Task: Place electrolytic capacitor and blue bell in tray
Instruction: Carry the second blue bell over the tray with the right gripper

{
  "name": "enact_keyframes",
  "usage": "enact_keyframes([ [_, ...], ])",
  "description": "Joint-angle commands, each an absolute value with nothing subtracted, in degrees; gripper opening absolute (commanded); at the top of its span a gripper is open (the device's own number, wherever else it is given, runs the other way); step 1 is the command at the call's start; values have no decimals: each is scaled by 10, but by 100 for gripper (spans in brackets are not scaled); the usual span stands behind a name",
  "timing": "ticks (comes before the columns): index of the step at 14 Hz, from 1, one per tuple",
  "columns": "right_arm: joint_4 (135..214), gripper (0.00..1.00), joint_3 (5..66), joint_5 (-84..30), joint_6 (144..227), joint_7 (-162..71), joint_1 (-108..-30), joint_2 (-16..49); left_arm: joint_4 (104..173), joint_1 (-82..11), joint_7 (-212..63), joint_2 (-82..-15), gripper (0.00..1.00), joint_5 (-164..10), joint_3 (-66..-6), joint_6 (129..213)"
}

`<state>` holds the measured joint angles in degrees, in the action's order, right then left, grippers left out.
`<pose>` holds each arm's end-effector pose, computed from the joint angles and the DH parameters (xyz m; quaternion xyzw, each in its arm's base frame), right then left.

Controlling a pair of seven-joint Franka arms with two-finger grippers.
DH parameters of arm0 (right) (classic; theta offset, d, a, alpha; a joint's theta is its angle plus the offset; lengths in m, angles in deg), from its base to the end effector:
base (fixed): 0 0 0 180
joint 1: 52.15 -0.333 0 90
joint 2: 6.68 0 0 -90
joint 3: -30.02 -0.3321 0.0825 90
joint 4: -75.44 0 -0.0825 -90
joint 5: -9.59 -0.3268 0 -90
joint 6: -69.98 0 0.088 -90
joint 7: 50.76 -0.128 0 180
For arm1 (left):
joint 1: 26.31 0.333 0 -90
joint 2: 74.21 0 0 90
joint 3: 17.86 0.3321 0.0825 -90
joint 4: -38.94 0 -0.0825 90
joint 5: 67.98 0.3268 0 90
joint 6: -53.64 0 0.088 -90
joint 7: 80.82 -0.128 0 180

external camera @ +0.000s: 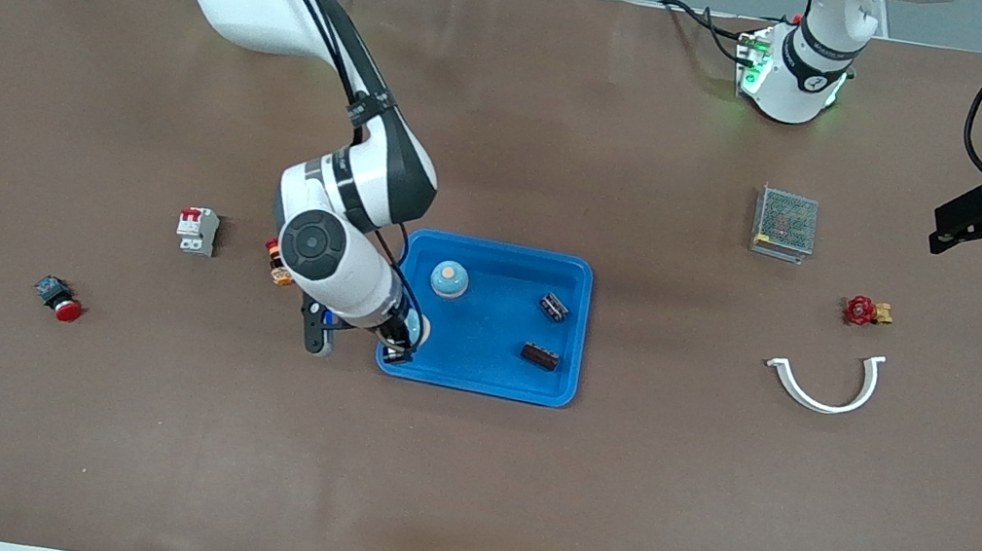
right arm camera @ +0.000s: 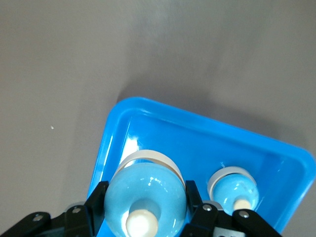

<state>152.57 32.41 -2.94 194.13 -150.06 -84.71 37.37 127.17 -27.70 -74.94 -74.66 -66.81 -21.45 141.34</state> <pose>0.6019 0.3724 0.2936 -0.7897 0.6080 0.0589 0.0570 0.4894 -0.0401 0.6327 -0.9999 -0.0083 -0.0003 0.0105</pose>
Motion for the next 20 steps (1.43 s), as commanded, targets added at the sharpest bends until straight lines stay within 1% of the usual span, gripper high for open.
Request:
enact_keyframes([
  [1,1501,0,332,3,1966,-1570,-875,415,1281,-275,-748,-761,100,-678,-214,1412],
  [4,1502,0,332,21,2005,-1602,-890,451,1281,-276,-747,-760,100,-678,-214,1412],
  [7,1502,0,332,22,2013,-1608,-899,469,1280,-277,-748,-760,100,-677,-215,1412],
  [14,1505,0,332,33,2013,-1601,-901,475,1281,-276,-751,-761,100,-678,-215,1407],
  [15,1505,19,332,43,2013,-1589,-901,475,1280,-275,-751,-763,100,-678,-214,1405],
  [16,1505,94,331,54,2013,-1581,-901,475,1279,-274,-751,-765,100,-678,-213,1405],
  [17,1505,100,331,56,2013,-1577,-902,475,1277,-274,-750,-766,100,-678,-212,1405],
  [20,1504,100,331,58,2010,-1555,-901,468,1278,-274,-751,-767,100,-678,-214,1405],
])
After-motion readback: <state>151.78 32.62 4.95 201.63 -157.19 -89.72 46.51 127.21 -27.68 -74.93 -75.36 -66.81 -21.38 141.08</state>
